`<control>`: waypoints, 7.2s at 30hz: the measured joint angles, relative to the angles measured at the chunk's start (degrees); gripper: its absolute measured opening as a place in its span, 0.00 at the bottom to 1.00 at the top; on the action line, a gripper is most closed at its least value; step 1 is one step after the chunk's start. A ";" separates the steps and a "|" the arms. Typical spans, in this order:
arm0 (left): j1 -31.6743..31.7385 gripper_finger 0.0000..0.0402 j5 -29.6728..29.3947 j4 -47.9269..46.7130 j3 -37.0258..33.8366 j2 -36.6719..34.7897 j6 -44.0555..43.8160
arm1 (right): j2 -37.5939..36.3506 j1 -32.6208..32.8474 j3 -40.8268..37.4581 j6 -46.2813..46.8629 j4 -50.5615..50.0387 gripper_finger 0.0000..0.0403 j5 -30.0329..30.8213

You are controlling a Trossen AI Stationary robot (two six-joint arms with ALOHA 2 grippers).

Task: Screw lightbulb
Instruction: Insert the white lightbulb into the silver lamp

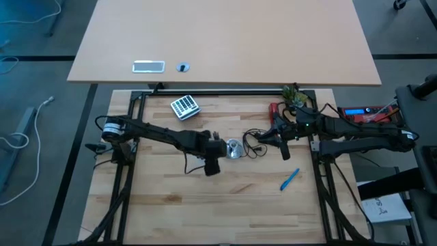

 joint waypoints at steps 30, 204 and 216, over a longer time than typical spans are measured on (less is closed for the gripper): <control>-4.65 0.35 -19.92 0.82 12.41 -0.25 24.55 | 24.56 3.13 7.63 -6.01 9.71 0.35 6.01; -6.93 0.57 -6.07 30.99 -34.89 -16.00 -1.40 | 61.78 13.53 32.99 -3.76 2.98 0.49 18.05; -6.93 0.57 -6.11 32.08 -34.94 -15.92 -1.96 | 68.64 13.55 33.49 -4.69 6.43 0.50 23.30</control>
